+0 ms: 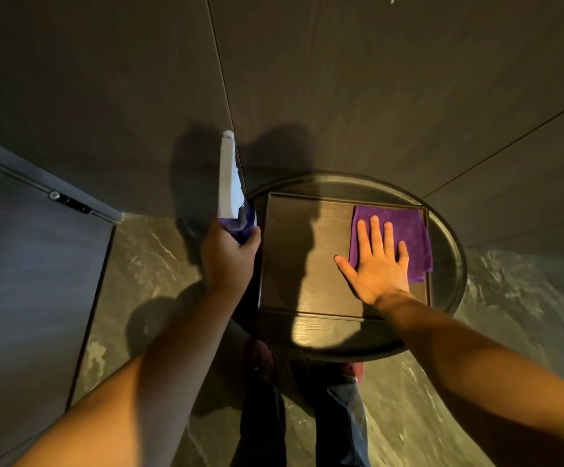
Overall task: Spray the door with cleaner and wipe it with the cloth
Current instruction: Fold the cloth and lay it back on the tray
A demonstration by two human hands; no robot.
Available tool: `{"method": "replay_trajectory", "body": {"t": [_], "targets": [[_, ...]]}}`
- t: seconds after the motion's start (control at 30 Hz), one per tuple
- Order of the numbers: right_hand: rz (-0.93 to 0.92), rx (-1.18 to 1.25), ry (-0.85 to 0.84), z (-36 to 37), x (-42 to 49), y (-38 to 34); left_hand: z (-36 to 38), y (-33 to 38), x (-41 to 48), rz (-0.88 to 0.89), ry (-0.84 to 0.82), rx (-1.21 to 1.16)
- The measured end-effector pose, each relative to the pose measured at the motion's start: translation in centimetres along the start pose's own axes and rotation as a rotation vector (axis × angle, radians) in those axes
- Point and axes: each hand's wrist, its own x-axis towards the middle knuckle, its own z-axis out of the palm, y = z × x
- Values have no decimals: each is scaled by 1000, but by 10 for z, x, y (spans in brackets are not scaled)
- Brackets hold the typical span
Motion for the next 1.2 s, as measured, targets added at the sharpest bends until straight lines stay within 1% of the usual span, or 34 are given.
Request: {"method": "replay_trajectory", "body": {"t": [0.17, 0.27, 0.53, 0.67, 0.9, 1.03, 1.2], "targets": [[-5, 8, -11, -1, 0, 0, -4, 7, 0, 49, 12, 38], [-8, 17, -21, -4, 0, 0, -2, 20, -5, 113, 10, 68], [-1, 28, -47, -6, 0, 1, 38, 38, -22, 200, -110, 54], [6, 26, -53, -6, 1, 1, 55, 39, -26, 189, -140, 103], [2, 14, -54, -7, 2, 1, 64, 46, -27, 221, -90, 61], [4, 14, -53, -7, 2, 1, 66, 47, -28, 183, -94, 43], [5, 13, -63, -9, 2, 0, 69, 43, -29, 170, -111, 83]]}}
